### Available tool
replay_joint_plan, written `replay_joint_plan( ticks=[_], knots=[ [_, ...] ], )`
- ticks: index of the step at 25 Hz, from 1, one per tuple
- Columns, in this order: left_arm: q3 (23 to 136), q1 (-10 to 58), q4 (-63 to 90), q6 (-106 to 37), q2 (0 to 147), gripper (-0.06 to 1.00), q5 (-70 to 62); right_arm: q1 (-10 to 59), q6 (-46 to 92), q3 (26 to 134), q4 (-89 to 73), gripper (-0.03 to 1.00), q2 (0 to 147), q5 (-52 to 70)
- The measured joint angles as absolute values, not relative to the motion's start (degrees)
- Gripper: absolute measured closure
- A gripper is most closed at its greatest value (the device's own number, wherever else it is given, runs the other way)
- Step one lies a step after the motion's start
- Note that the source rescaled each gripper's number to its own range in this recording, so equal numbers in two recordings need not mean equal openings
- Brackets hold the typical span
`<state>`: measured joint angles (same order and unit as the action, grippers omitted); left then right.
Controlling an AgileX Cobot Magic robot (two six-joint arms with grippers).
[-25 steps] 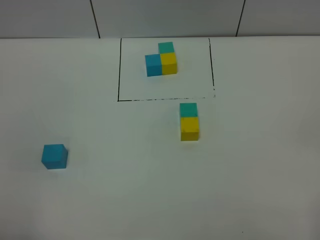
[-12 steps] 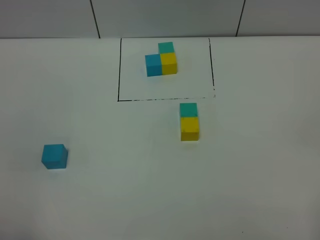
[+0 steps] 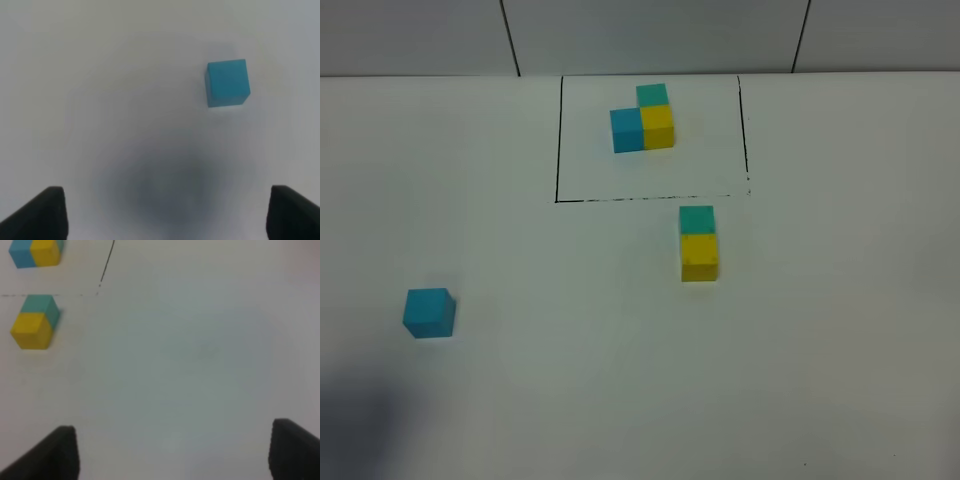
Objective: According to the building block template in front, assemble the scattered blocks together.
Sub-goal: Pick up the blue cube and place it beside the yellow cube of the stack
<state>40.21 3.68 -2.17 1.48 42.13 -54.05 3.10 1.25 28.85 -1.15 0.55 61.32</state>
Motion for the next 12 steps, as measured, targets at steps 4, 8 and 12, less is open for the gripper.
replay_joint_plan(
  ticks=[4, 8, 12],
  knots=[
    [43.34, 3.68, 0.00, 2.20, 57.76, -0.06, -51.34, 3.10, 1.25, 28.85, -1.15, 0.39, 0.55, 61.30],
    [43.58, 3.68, 3.35, 2.63, 70.75, -0.05, -46.67, 3.10, 1.25, 28.85, -1.15, 0.39, 0.55, 61.30],
    [43.85, 3.68, 5.40, 2.63, 79.41, -0.05, -41.79, 3.10, 1.25, 28.85, -1.15, 0.39, 0.55, 61.30]
  ],
)
